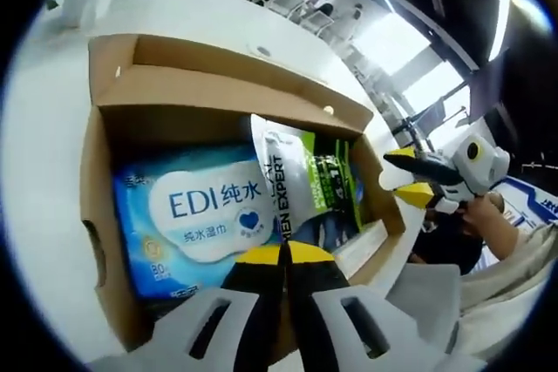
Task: Operate the shoe box by opening the lid, removing the specified soft item, and placing it in the target area until the item is outside and the box remains undamaged.
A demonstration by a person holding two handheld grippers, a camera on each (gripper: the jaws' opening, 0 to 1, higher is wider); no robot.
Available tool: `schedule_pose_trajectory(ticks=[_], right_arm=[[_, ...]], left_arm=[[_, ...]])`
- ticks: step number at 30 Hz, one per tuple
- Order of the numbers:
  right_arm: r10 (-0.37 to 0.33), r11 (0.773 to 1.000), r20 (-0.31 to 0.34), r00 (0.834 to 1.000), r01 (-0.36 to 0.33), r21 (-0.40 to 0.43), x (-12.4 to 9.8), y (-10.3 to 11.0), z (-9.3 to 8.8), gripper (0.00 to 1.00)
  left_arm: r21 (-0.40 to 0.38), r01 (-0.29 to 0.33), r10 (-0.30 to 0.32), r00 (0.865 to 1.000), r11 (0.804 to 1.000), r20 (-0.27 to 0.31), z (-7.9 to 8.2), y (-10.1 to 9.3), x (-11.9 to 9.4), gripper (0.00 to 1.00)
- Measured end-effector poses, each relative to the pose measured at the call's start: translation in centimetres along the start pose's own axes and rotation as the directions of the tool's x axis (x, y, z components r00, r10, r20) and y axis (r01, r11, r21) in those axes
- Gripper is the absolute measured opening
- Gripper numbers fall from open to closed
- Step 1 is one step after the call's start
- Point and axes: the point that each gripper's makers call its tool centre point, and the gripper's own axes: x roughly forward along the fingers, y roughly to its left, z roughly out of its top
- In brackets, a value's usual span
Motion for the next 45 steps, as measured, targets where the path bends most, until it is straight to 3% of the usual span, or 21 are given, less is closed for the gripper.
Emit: schedule_pose_trajectory(ticks=[14, 17, 25, 45], right_arm=[[0.032, 0.999, -0.037, 0.999, -0.032, 0.002, 3.0, 0.2, 0.2, 0.32], [0.055, 0.998, -0.043, 0.998, -0.054, 0.020, 3.4, 0.9, 0.2, 0.30], [0.087, 0.996, -0.089, 0.992, -0.089, -0.025, 4.7, 2.3, -0.5, 0.30], [0.111, 0.993, -0.192, 0.975, -0.114, -0.008, 7.6, 3.2, -1.8, 0.31]], left_arm=[[0.038, -0.065, 0.064, 0.998, 0.997, 0.010, -0.1, 1.3, -1.0, 0.00], [0.042, -0.074, 0.074, 0.997, 0.996, 0.008, -0.2, 1.5, -1.0, 0.00], [0.059, -0.095, 0.095, 0.995, 0.994, 0.006, -0.3, 2.0, -1.2, 0.00], [0.099, -0.112, 0.110, 0.994, 0.989, 0.025, -0.2, 2.6, -1.8, 0.00]])
